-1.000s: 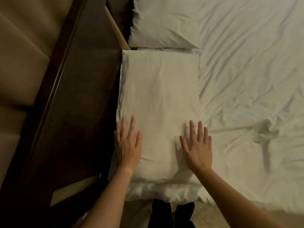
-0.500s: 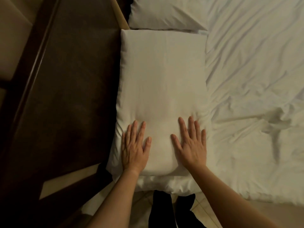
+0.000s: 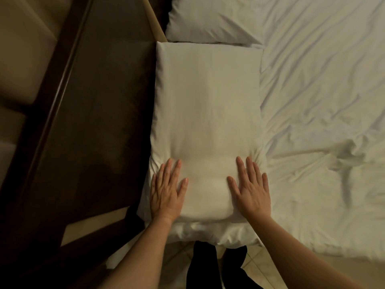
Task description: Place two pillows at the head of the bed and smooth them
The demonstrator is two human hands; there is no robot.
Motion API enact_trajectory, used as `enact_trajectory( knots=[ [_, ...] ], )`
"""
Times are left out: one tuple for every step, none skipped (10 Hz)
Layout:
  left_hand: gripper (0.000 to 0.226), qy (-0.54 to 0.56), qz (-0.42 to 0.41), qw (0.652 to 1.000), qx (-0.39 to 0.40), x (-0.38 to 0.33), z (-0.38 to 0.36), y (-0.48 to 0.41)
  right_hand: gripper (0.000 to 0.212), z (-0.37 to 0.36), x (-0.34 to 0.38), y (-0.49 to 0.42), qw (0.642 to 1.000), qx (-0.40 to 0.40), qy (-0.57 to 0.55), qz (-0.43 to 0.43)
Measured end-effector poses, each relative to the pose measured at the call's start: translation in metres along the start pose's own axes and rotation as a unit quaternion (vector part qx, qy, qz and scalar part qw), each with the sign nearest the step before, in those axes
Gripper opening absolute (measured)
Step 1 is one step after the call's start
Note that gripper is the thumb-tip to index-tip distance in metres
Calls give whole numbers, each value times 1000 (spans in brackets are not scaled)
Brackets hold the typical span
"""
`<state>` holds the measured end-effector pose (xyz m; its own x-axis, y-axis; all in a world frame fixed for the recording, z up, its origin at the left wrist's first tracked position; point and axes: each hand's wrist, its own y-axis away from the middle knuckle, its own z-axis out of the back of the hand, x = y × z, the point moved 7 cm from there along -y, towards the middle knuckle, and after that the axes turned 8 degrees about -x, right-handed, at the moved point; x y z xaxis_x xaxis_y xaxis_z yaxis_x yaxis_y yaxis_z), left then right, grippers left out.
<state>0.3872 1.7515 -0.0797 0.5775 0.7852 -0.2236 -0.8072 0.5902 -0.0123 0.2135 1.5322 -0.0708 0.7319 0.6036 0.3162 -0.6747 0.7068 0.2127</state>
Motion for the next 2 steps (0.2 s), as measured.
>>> enact_trajectory(
  knots=[
    [67, 6, -8, 1000, 30, 3, 5, 1, 69, 8, -3, -1, 1000, 28, -5, 3],
    [67, 43, 2, 998, 43, 0, 16, -4, 72, 25, 4, -3, 998, 67, -19, 11]
  ],
)
